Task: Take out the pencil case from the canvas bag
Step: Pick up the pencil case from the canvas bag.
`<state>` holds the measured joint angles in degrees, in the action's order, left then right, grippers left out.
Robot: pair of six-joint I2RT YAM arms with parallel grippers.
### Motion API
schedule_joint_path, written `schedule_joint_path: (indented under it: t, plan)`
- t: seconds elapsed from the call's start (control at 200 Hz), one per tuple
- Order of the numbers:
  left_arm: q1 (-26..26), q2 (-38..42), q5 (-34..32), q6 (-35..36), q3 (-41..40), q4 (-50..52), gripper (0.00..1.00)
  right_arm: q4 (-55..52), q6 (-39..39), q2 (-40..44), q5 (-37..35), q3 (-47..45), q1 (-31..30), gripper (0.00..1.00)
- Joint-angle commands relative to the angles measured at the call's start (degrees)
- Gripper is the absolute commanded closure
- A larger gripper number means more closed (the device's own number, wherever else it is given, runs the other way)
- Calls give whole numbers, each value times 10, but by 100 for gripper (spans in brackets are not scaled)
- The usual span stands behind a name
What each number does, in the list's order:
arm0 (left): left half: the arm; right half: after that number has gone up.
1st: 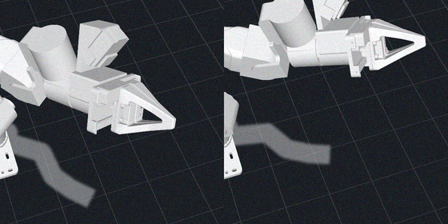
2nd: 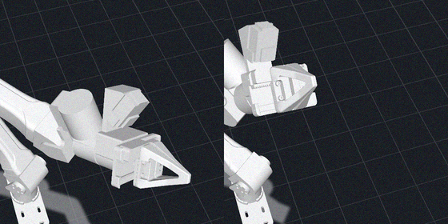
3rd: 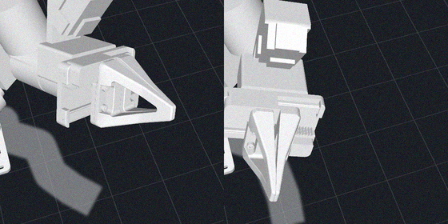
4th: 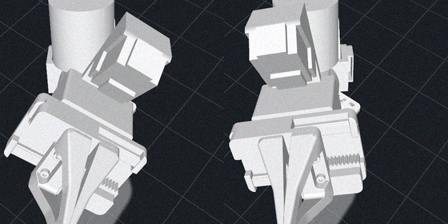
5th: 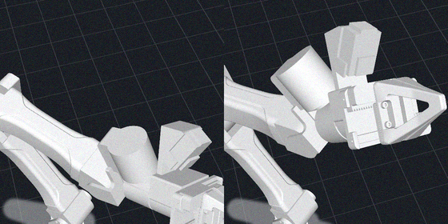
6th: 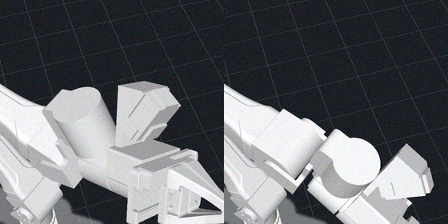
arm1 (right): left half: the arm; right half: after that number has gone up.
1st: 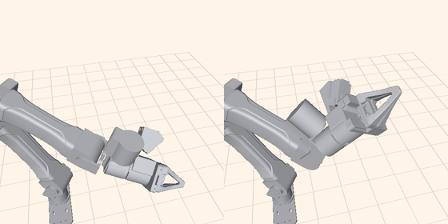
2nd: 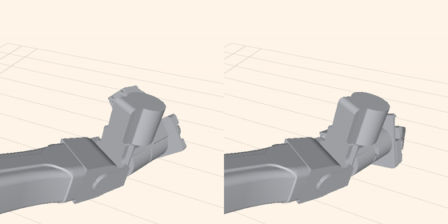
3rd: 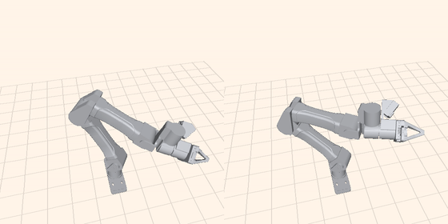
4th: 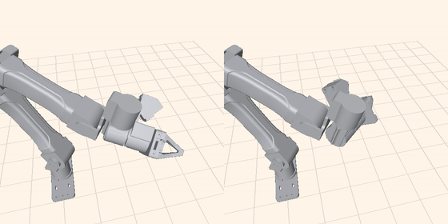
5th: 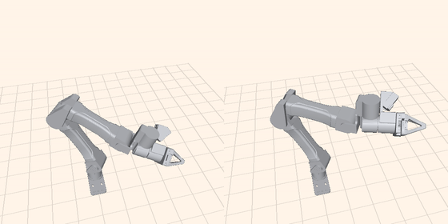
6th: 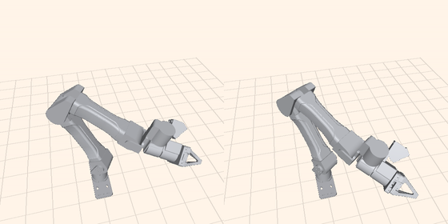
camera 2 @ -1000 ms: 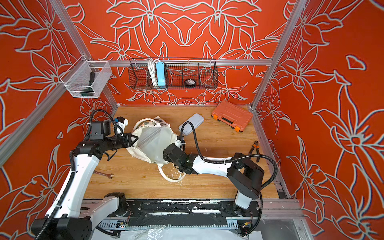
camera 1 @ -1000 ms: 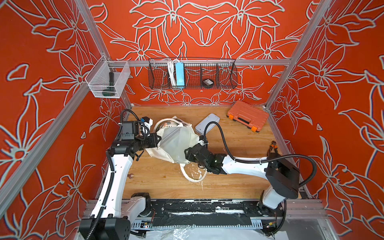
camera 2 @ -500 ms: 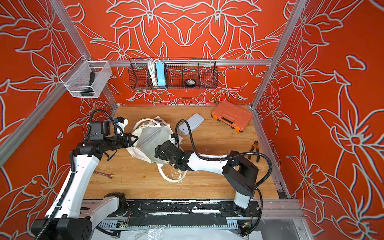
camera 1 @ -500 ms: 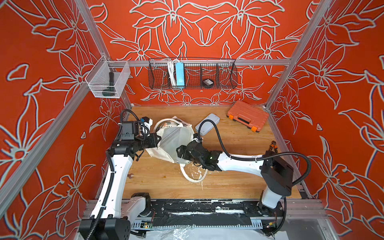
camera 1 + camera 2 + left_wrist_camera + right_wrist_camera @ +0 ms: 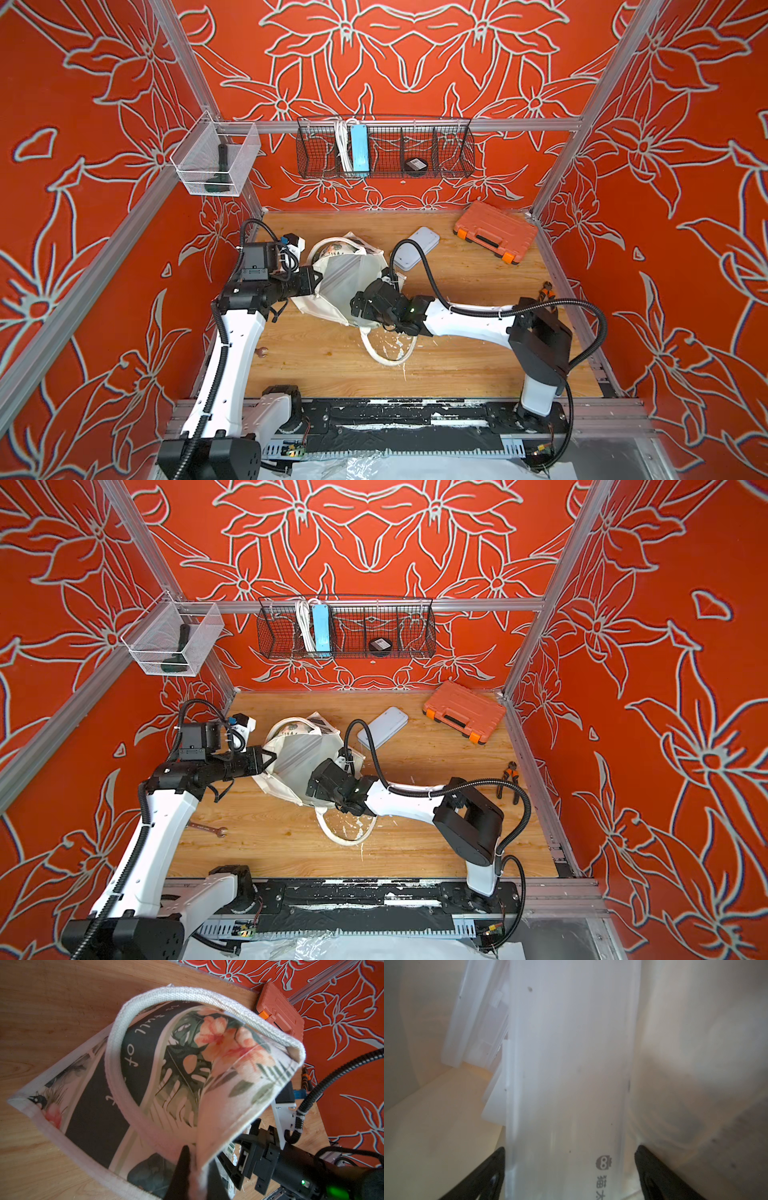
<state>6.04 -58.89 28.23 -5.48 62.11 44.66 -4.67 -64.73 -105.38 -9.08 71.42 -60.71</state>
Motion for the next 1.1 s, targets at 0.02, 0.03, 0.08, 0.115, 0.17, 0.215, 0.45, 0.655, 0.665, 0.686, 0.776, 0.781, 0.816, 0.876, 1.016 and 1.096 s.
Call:
schedule_joint_path:
  t: [0.02,0.03,0.08,0.115,0.17,0.215,0.45,0.655,0.665,0.686,0.776,0.781,0.816,0.876,1.016,1.096]
  plan:
    - [3,18,22,-10,1,-11,100,30,-17,-15,12,-16,2,8]
    - [3,18,22,-10,1,-11,100,35,-18,-16,13,-18,2,9]
    - [3,19,21,-10,1,-12,100,58,-22,-17,18,-29,3,11]
    - [3,19,21,-10,0,-12,100,72,-25,-20,22,-35,3,13]
    - [3,19,20,-9,0,-12,100,87,-27,-21,25,-42,3,16]
    - [3,19,20,-9,0,-11,100,95,-26,-20,27,-46,4,19]
    - [3,19,20,-9,-1,-13,100,132,-3,11,20,-80,2,30]
    - [3,19,17,-9,-2,-14,100,140,31,53,15,-107,2,31]
    - [3,19,17,-9,-2,-14,100,139,33,54,15,-108,2,31]
    - [3,19,17,-9,-2,-14,100,138,36,57,15,-109,2,31]
    - [3,19,19,-9,-1,-15,100,137,50,71,16,-116,-1,31]
    - [3,19,19,-9,-1,-15,100,136,50,72,16,-116,-1,31]
    - [3,19,22,-9,-1,-15,100,133,54,77,15,-119,-2,32]
    - [3,19,23,-9,0,-15,100,134,62,84,13,-124,-4,32]
    - [3,19,18,-9,2,-15,100,139,71,96,20,-137,-6,32]
    - [3,19,18,-9,1,-14,100,144,75,104,23,-144,-9,32]
